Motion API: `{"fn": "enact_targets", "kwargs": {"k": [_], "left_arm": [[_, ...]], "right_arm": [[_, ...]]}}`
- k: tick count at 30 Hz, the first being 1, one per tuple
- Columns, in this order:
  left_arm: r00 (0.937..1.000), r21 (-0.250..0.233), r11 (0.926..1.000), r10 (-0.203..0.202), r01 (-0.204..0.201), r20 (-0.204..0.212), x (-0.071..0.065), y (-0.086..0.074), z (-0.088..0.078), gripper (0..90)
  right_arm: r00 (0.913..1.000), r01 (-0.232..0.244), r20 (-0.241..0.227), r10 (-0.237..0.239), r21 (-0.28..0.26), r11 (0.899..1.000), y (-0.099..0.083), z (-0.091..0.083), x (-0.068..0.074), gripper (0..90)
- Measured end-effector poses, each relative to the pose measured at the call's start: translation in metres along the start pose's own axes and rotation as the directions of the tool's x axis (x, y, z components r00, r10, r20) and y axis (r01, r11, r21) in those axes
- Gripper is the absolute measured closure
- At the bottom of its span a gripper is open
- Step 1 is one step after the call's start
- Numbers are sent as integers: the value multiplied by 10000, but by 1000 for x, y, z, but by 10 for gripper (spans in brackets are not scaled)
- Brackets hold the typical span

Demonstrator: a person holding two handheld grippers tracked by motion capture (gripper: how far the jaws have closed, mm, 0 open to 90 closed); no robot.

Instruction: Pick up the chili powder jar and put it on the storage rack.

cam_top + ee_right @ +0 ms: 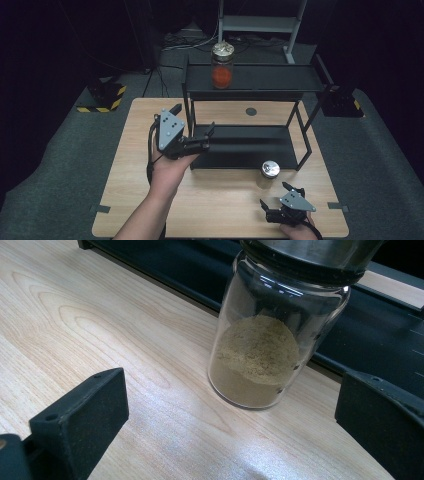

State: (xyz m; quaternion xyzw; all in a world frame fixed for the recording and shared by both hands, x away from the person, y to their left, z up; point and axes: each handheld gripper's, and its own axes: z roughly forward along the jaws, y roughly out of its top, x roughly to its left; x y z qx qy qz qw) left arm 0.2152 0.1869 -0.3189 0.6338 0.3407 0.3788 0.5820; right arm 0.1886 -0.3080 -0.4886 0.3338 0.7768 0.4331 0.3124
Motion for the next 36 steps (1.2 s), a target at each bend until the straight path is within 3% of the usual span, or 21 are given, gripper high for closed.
{"fn": "enact_targets", "kwargs": {"k": [5, 14, 17, 18, 20, 28, 31, 36], "left_arm": [[10000, 169, 9998, 82, -81, -8, 1, -22, -14, 3], [9994, 893, 9954, -338, 343, -66, 5, -71, -34, 4], [9996, 1212, 9922, -289, 293, -49, 5, -90, -40, 4], [9996, 1212, 9922, -289, 293, -49, 5, -90, -40, 4], [9992, 1472, 9883, -405, 407, -44, 5, -108, -44, 4], [9988, 2416, 9692, -477, 481, -76, 8, -151, -53, 4], [9997, 2817, 9592, -219, 234, -83, 8, -162, -55, 4], [9999, 3342, 9424, -135, 148, -62, 10, -175, -56, 4]], "right_arm": [[10000, 13, 1, -14, 16, 10000, 0, 0, 0, 0], [10000, -28, 14, 28, 16, 10000, 0, 0, 0, 0], [10000, -55, 35, 55, 26, 10000, 0, 0, 0, 0], [10000, -49, 42, 49, 27, 10000, 0, 0, 0, 0], [10000, -32, 61, 32, 23, 10000, 0, 0, 1, 0], [9999, -8, 105, 7, 16, 10000, 0, 0, 2, 0], [9999, -30, 134, 29, 27, 10000, 0, 0, 2, 0], [9998, -68, 208, 68, 33, 10000, 1, 0, 3, 0]]}}
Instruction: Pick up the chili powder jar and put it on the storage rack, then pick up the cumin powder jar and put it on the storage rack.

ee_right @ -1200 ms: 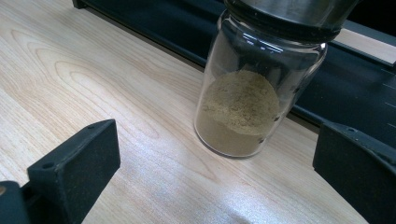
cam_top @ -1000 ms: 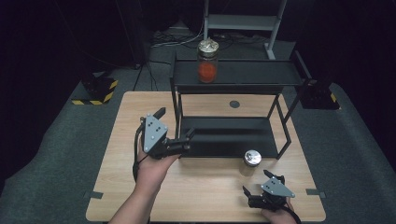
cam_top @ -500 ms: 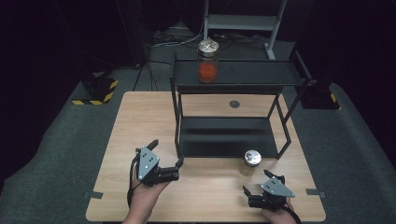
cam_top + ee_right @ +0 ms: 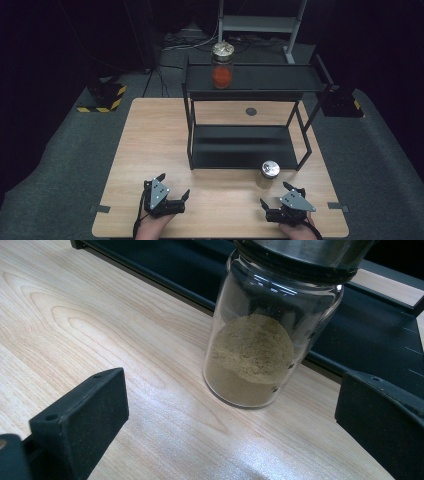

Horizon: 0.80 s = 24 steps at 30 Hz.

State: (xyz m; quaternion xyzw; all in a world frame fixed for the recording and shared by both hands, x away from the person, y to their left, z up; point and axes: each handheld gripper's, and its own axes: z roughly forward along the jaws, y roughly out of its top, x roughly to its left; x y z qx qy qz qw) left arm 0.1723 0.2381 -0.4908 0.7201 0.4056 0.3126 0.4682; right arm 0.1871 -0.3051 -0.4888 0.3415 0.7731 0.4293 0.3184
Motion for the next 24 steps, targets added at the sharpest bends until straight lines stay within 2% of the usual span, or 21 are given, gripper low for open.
{"fn": "enact_targets", "kwargs": {"k": [4, 6, 7, 10, 13, 17, 21, 24], "left_arm": [[9994, 460, 9983, 350, -346, -81, 0, -4, 4, 4], [9980, 786, 9950, 627, -616, -125, -2, -1, 7, 4], [9973, 767, 9945, 722, -709, -135, -3, -1, 7, 4], [9913, 1011, 9864, 1310, -1294, -96, -7, 2, 9, 4], [9867, 1012, 9821, 1614, -1586, -203, -13, 1, 8, 14], [9829, 1180, 9767, 1831, -1795, -203, -17, 3, 8, 12], [9810, 1165, 9748, 1936, -1905, -160, -19, 3, 7, 12], [9759, 1269, 9682, 2181, -2155, -65, -21, 4, 9, 11]], "right_arm": [[10000, -16, 71, 16, -2, 10000, 0, 0, 1, 0], [9999, -114, 128, 114, 3, 9999, 0, 0, 1, 0], [9997, -191, 180, 190, 6, 9998, 0, 0, 2, 0], [9995, -215, 226, 214, 11, 9998, 0, 0, 2, 0], [9998, -79, 203, 79, 32, 10000, 1, 0, 3, 0], [9996, -50, 262, 51, -37, 10000, -1, 0, 5, 0], [9997, -38, 223, 40, -109, 9999, -2, -1, 4, 0], [9997, -68, 214, 73, -194, 9998, -4, -2, 3, 0]]}}
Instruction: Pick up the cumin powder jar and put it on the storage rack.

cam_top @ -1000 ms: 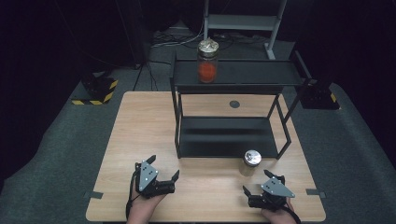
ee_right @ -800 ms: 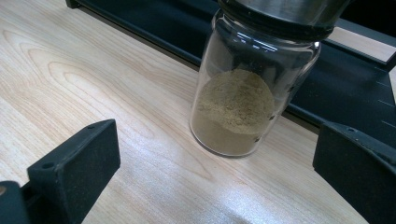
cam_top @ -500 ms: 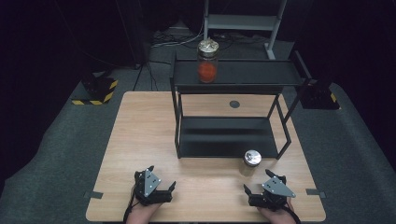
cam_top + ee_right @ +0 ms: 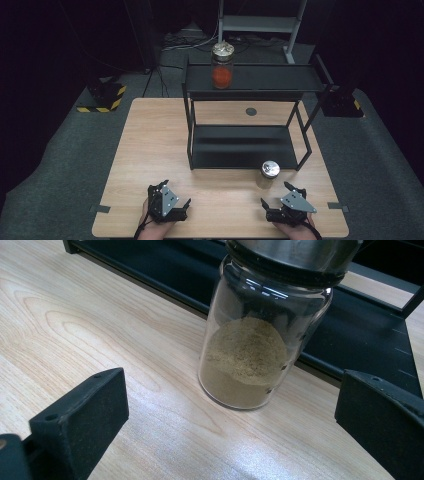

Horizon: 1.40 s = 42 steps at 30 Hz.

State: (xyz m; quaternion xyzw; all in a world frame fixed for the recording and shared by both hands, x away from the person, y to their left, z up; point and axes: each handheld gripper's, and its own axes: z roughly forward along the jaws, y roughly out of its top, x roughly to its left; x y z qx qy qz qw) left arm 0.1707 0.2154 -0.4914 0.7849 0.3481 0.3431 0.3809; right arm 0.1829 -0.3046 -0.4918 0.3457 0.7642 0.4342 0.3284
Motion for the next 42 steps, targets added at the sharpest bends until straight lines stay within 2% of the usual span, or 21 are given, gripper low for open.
{"fn": "enact_targets", "kwargs": {"k": [6, 14, 20, 31, 37, 42], "left_arm": [[9999, -77, 9999, 98, -97, 83, -1, -1, -1, 11], [9997, -67, 9999, -149, 151, 217, 4, -1, -1, 11], [9995, -27, 10000, -45, 46, 322, 5, 0, 0, 11], [9987, -166, 9999, -34, 43, 503, 8, -3, -1, 11], [9983, -277, 9995, -139, 155, 568, 10, -6, -4, 11], [9972, -163, 9996, -217, 229, 711, 13, -4, -3, 12]], "right_arm": [[10000, -13, -8, 13, 9, 10000, 0, 1, 0, 0], [10000, 0, 4, 0, -54, 10000, -1, 0, 1, 0], [9999, -122, 67, 123, -32, 9999, -1, -3, 1, 0], [9981, -564, 218, 581, -699, 9960, 3, -14, 0, 0], [9970, -711, 226, 738, -1001, 9924, 14, -12, -3, 0], [9959, -813, 287, 857, -1300, 9882, 23, -9, -5, 0]]}}
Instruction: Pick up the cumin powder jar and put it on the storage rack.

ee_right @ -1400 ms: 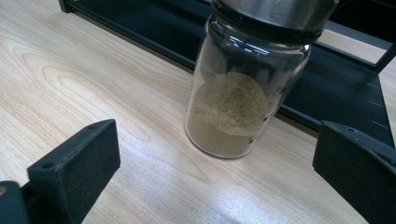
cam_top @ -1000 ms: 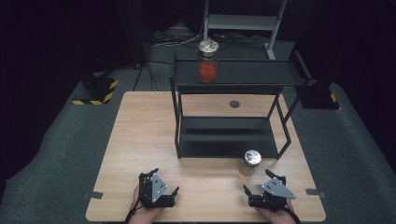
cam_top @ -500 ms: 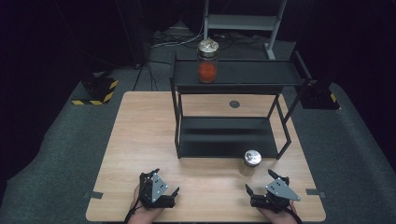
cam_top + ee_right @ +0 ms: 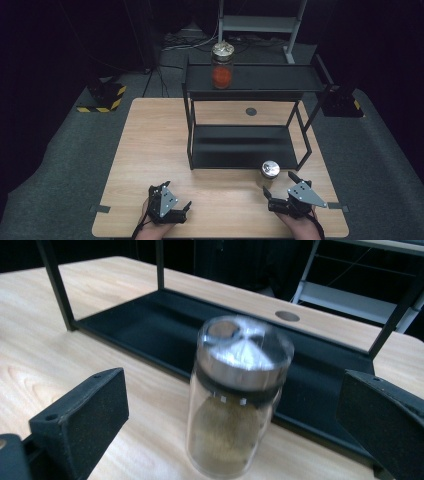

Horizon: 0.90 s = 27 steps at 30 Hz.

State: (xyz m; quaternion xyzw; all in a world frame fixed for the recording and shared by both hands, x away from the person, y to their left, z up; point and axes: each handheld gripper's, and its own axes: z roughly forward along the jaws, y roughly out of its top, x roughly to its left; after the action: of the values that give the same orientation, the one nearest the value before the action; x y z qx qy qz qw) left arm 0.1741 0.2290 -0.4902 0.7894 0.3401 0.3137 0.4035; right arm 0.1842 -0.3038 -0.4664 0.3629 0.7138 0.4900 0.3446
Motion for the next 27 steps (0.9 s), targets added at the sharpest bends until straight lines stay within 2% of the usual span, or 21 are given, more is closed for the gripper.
{"fn": "enact_targets", "kwargs": {"k": [7, 18, 20, 27], "left_arm": [[10000, 54, 10000, 59, -60, 78, 1, 1, 1, 11], [9998, -2, 10000, 86, -86, 182, 3, 1, 2, 11], [9998, -11, 10000, 81, -81, 194, 3, 1, 2, 11], [9997, -52, 10000, 67, -66, 247, 4, 0, 2, 11]], "right_arm": [[9998, -170, 136, 172, -89, 9998, 3, 7, 1, 0], [9963, -851, 104, 851, -24, 9964, -2, 24, -8, 10], [9953, -960, 143, 961, -75, 9954, -3, 26, -8, 31], [9936, -1120, -144, 1117, -281, 9933, -10, 37, -15, 207]]}}
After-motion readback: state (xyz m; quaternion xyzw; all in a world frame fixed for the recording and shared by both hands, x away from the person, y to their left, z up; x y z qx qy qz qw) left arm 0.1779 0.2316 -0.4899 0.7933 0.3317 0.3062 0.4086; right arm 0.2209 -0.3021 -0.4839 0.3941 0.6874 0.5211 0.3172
